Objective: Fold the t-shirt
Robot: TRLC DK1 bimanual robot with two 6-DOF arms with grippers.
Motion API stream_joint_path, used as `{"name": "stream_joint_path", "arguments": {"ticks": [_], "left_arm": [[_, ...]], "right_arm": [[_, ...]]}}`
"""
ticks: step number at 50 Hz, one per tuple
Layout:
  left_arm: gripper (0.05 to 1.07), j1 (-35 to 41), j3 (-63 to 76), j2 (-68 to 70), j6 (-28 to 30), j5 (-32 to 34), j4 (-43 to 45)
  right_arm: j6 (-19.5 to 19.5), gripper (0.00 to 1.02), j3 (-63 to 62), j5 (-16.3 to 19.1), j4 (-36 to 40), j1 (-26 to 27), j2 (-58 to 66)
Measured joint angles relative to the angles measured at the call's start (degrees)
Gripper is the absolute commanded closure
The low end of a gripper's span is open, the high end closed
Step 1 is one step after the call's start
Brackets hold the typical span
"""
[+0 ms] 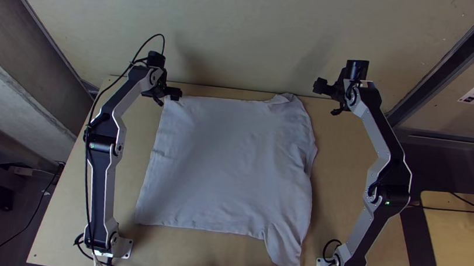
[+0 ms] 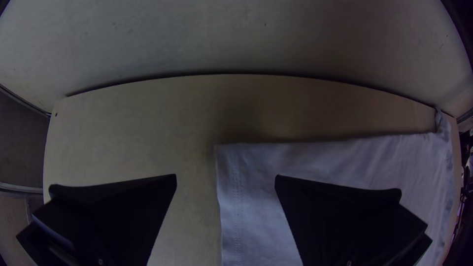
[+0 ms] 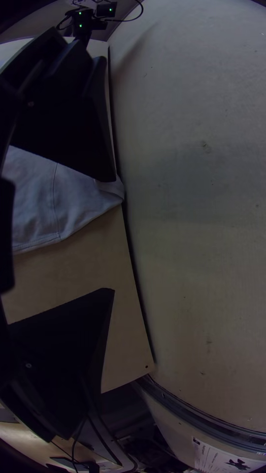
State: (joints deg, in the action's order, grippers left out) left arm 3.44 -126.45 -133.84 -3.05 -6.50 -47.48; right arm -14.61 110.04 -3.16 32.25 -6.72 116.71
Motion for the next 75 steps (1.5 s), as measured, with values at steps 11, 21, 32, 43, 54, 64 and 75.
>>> {"name": "stream_joint_path", "arguments": {"ticks": [11, 21, 32, 43, 54, 64, 75], "left_arm": [[0.50, 0.00, 0.00, -1.77, 0.00, -0.20, 1.84], [1.05, 0.11, -0.11, -2.54, 0.04, -0.20, 2.56], [1.05, -0.15, -0.11, -2.64, -0.35, 0.00, 3.02], [1.05, -0.46, -0.09, -2.34, -1.31, 1.55, 2.82], [1.05, -0.26, 0.02, -0.68, -1.46, 1.77, 2.36], [1.05, 0.07, 0.02, 0.48, -1.46, 1.79, 2.34], [1.05, 0.22, 0.02, 0.92, -1.46, 1.77, 1.92]], "right_arm": [[-0.20, 0.03, 0.00, 0.00, 0.00, -0.02, 0.02], [-0.20, 0.03, 0.00, 0.00, 0.02, -0.13, 0.02], [-0.24, 0.11, 3.13, 0.04, 1.79, -0.28, 1.88], [-0.42, 0.13, 16.90, 0.20, 13.99, -0.76, 10.93], [-0.42, 0.19, 20.96, 0.22, 15.91, -1.90, 16.94], [-0.42, 0.19, 21.24, 0.24, 16.11, -2.67, 20.50], [-0.42, 0.19, 22.82, 0.26, 15.85, -2.64, 24.46]]}}
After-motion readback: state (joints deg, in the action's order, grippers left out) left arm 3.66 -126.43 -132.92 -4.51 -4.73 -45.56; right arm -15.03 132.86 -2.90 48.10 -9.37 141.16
